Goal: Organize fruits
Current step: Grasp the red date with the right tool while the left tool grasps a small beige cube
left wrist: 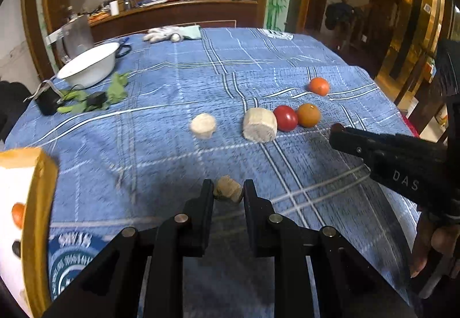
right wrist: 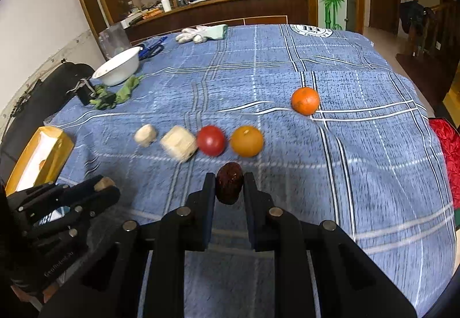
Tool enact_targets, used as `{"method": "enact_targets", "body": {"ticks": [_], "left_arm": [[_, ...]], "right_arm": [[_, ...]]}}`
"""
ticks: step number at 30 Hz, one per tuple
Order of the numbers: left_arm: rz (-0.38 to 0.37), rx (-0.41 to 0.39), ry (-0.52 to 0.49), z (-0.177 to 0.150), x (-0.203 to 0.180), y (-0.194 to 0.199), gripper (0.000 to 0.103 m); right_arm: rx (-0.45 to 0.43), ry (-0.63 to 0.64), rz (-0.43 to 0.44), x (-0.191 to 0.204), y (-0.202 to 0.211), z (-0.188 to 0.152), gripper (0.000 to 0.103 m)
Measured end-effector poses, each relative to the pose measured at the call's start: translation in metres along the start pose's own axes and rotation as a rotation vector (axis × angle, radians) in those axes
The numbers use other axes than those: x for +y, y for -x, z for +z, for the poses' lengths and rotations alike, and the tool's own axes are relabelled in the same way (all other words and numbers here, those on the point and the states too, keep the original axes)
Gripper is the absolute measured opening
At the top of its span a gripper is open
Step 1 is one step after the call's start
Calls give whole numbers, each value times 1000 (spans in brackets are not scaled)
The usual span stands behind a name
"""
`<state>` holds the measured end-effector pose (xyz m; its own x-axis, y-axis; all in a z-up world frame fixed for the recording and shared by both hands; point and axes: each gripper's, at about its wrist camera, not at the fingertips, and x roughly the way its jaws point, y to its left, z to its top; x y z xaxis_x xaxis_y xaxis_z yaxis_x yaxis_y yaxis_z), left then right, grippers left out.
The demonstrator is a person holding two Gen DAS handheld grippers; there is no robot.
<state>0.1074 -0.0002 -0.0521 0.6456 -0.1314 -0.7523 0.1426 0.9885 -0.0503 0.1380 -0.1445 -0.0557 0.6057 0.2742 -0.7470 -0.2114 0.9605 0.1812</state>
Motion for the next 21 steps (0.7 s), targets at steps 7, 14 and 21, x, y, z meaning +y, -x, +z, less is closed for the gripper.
{"method": "enact_targets", "body": {"ticks": [7, 14, 21], "left_arm": [[-9, -30, 52, -18, 14, 29, 20], [-16, -51, 104, -33, 30, 53, 20], [30, -60, 170, -47, 57, 73, 20]], "right_arm": [[-23, -17, 2, 17, 28, -30, 21], [-47, 1, 15, 40, 49, -44, 21], [-52, 55, 71, 76, 53, -49, 21]]}}
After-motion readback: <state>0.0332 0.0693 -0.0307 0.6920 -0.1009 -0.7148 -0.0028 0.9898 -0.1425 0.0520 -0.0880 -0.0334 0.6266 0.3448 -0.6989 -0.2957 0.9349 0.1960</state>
